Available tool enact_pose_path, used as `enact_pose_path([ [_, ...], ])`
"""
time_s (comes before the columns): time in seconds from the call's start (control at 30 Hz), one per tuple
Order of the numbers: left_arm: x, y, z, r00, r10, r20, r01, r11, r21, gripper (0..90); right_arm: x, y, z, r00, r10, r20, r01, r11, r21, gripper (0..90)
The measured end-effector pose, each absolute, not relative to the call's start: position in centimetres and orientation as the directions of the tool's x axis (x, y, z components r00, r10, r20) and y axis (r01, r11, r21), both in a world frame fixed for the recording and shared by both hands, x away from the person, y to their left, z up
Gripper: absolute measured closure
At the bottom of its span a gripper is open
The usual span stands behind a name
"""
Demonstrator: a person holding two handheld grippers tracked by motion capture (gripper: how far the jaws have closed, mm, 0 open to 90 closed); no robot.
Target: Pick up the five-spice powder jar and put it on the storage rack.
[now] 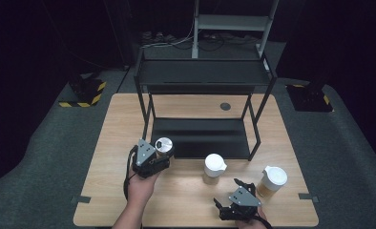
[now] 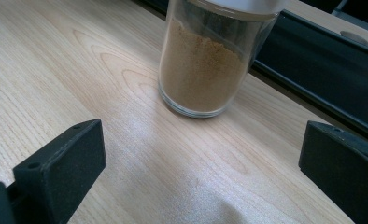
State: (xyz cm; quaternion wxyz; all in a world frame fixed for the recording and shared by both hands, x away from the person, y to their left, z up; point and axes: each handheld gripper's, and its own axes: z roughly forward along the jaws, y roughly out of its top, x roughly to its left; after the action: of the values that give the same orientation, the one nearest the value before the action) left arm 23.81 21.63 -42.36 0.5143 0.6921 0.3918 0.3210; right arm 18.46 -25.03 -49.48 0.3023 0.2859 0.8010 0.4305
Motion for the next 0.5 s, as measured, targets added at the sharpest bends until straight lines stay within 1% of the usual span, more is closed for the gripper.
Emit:
enact_pose_path([
  [0.5, 26.2, 20.5, -42.0, 0.469, 0.881, 0.057, 0.224, -0.181, 0.958, 34.9, 18.5, -25.1, -49.5, -0.655, 0.719, -0.235, 0.198, 0.463, 0.864, 0.0],
])
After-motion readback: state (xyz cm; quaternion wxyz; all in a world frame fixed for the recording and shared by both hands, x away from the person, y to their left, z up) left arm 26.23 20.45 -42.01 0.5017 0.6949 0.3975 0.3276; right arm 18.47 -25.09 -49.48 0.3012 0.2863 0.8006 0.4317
